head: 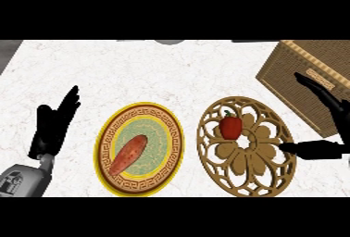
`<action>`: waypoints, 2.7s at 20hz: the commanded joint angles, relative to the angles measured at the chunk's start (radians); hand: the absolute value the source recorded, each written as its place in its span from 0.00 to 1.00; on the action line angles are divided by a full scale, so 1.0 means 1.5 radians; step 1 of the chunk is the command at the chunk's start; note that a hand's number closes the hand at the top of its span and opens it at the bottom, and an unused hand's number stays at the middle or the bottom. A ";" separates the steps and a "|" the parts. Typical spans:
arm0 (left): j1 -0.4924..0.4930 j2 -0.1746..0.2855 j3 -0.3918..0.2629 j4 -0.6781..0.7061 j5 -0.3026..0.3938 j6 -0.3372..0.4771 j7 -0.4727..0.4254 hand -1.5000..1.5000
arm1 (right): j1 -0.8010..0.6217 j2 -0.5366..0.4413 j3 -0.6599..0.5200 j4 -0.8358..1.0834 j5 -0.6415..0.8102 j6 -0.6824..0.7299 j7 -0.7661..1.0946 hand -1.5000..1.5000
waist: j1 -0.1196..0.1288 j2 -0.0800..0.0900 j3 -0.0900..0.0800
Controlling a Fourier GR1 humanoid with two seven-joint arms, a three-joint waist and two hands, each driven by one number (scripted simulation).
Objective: Pick the bell pepper from the placemat and place it in the basket
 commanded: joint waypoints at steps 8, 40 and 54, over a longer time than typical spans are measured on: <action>-0.039 -0.036 0.004 0.042 -0.023 -0.021 -0.003 0.50 | 0.058 -0.173 -0.025 -0.224 -0.124 0.286 0.268 0.00 | 0.019 0.006 0.004; -0.041 -0.131 0.148 0.054 -0.151 -0.148 -0.002 0.50 | 0.023 0.136 0.020 -0.049 0.212 0.184 0.174 0.00 | 0.029 0.007 0.004; -0.015 -0.181 0.172 -0.031 -0.202 -0.155 0.063 0.50 | -0.045 0.192 0.023 0.062 0.283 0.170 0.145 0.00 | 0.030 0.007 0.004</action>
